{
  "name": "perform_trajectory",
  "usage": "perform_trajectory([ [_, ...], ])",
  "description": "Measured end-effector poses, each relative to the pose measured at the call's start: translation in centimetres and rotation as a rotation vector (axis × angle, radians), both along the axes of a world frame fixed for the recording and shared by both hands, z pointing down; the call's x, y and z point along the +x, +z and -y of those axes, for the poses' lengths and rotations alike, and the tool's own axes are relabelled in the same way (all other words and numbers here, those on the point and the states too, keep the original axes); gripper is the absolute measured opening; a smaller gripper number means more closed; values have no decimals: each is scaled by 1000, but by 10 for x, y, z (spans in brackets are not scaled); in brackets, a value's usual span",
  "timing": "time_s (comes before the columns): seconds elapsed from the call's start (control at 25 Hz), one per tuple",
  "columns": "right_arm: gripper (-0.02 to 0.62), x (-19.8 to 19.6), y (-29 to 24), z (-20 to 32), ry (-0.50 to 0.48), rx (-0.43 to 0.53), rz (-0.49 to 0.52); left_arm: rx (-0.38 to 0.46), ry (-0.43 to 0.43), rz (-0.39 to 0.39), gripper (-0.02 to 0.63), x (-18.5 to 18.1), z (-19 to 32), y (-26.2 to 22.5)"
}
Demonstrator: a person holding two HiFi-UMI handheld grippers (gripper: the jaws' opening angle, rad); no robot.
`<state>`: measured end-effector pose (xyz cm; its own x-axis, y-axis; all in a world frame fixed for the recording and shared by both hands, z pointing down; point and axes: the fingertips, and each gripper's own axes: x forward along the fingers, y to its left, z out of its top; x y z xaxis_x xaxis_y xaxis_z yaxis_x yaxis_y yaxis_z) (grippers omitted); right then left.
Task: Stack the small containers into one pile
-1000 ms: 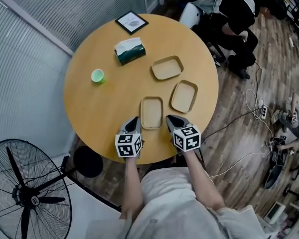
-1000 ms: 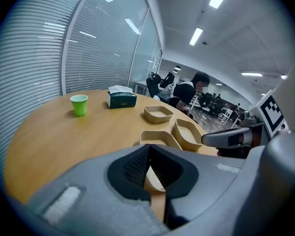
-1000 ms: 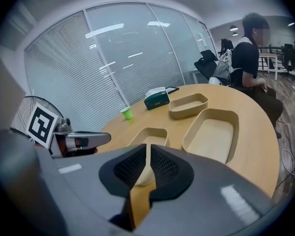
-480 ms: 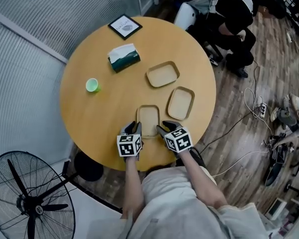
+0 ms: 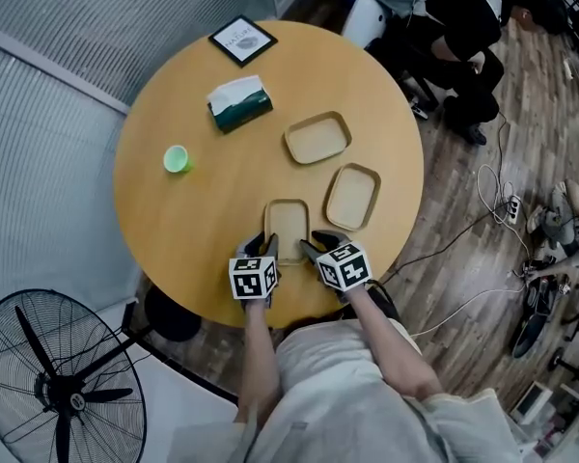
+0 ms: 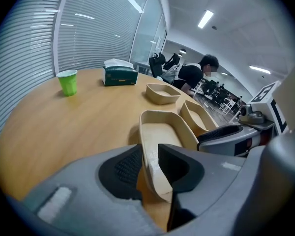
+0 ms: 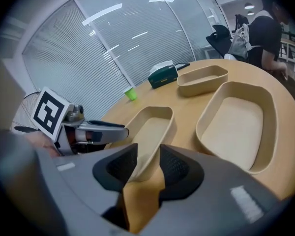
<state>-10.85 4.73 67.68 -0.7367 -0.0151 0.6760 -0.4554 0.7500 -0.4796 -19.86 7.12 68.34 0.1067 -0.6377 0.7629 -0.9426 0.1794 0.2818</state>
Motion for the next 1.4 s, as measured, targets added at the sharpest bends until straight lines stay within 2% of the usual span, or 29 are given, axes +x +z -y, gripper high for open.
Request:
perform_trajectory([
  [0.2, 138, -4, -12, 4, 2, 20, 28, 16, 2, 10, 106, -1, 5, -10],
  [0.6, 143, 1, -37, 16, 38, 67, 74, 105, 35, 47, 106, 8, 33, -48],
  [1.0, 146, 22, -66, 50, 153, 109, 129, 156, 118, 52, 106, 30, 62, -70],
  [1.4, 146, 49, -69, 78, 258, 121, 128, 171, 221, 44, 106, 58, 100, -76],
])
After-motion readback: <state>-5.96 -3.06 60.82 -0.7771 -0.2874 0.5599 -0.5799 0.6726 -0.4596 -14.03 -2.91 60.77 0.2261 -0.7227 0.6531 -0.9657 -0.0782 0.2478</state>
